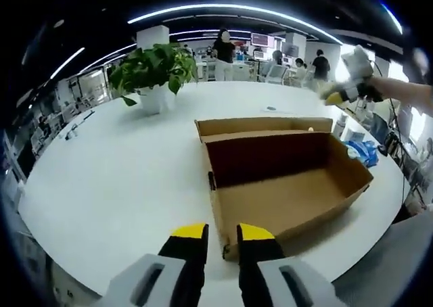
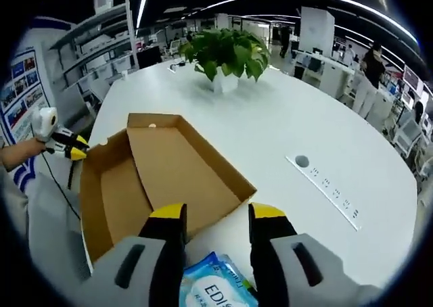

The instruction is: Operate the shoe box by opening the lid, removing the specified soft item, and placing it in the target area until the item is outside and the box remains undamaged.

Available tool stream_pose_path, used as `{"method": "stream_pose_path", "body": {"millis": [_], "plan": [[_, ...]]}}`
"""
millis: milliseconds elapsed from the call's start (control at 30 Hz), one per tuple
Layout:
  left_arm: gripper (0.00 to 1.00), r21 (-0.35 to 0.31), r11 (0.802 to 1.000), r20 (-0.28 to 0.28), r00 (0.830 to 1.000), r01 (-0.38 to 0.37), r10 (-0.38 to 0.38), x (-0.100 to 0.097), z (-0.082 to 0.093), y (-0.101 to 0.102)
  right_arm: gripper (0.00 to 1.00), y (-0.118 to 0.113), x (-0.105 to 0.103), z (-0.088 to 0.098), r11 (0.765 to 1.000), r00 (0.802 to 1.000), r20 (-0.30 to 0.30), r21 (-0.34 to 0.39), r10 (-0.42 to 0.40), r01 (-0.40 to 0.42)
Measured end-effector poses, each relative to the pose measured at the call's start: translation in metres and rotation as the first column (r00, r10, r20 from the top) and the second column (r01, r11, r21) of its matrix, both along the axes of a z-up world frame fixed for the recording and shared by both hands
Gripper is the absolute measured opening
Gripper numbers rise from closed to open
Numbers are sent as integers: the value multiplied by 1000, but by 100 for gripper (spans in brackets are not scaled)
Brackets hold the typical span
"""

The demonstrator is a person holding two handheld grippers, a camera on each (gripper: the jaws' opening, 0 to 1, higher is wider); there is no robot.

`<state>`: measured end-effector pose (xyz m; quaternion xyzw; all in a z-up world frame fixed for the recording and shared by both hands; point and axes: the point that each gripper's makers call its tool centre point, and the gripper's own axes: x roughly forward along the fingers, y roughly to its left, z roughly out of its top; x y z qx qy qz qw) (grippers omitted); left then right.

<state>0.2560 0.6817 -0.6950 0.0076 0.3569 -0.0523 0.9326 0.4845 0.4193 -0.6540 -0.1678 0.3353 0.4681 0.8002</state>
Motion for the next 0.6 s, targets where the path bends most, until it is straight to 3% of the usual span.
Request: {"method": "stream_pose_path", "body": {"millis": [133,267,500,600], "plan": [[6,26,1000,-9,1000,17,-17,-1,-3,0,33,2,4,-14,998,999,-7,-44,-49,49],[5,30,999,-10,1000,19,-19,-2,-4,-2,32,3,12,-25,992,994,-18,-70,-106,105],[5,16,1000,4,1000,5,-5,-2,-6,2,27,1,20,-49,977,978,-77,-109,-194,185],[4,6,1000,4,1000,0,0,-1,-7,3,27,1,25,-58,962,958,-117,-110,-261,249]]}}
